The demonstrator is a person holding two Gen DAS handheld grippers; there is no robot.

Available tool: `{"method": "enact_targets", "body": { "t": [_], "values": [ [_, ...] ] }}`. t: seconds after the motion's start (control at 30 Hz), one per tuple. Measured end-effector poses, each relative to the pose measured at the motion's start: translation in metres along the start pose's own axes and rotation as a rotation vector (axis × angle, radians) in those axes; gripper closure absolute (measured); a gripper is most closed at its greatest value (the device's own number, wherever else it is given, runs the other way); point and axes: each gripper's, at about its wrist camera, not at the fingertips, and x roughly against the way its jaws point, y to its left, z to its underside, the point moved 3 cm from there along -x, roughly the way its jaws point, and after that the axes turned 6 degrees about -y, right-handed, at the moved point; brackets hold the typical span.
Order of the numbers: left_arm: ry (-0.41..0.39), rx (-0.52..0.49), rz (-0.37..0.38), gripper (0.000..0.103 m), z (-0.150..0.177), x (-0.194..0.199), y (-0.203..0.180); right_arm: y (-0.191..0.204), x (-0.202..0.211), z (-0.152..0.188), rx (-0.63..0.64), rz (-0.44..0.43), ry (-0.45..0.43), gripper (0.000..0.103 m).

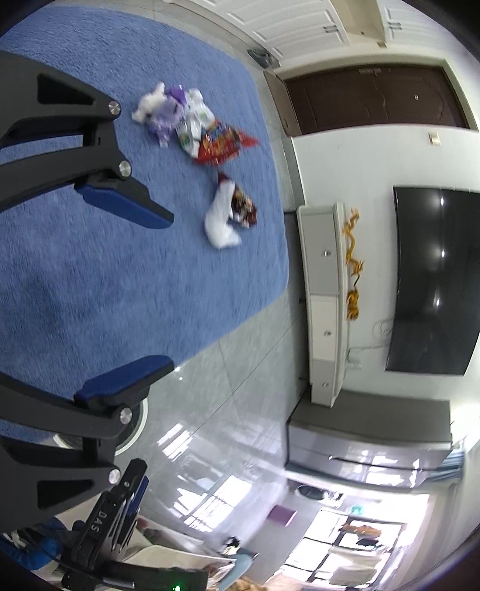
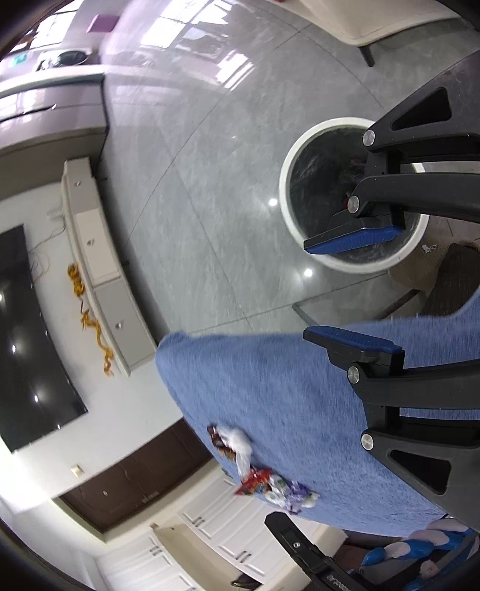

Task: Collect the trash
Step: 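Move both tools back from the bin toward the remaining pile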

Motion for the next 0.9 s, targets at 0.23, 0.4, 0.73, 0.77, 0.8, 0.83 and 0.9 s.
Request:
{"method": "enact_targets", "body": {
  "t": [0.23,0.4,0.73,0.77,0.8,0.83,0.9],
  "values": [
    [-0.035,0.076,-0.034,0.033,0.002,0.015,0.039,0.049,0.014,-0.009,0.112,-0.004,-0.057,0.057],
    [-0.069,0.121,-0.058,0.033,0.003,0.029,0.065,0.086,0.028,-0.01,0.199,-0.037,-0.092,0.052],
    [-0.147,0.218,-0.115,0.033,0.01,0.065,0.12,0.155,0.044,-0.01,0.314,-0.095,-0.109,0.047],
    [-0.154,0.223,-0.121,0.033,0.011,0.069,0.124,0.16,0.046,-0.01,0.321,-0.101,-0.11,0.045],
    [-0.159,0.227,-0.127,0.033,0.011,0.071,0.128,0.167,0.048,-0.009,0.33,-0.11,-0.113,0.043],
    [-0.165,0.231,-0.132,0.033,0.012,0.075,0.132,0.172,0.049,-0.009,0.335,-0.117,-0.116,0.035],
    [-0.176,0.243,-0.135,0.033,0.012,0.082,0.142,0.181,0.052,-0.009,0.342,-0.141,-0.121,0.021]
  ]
}}
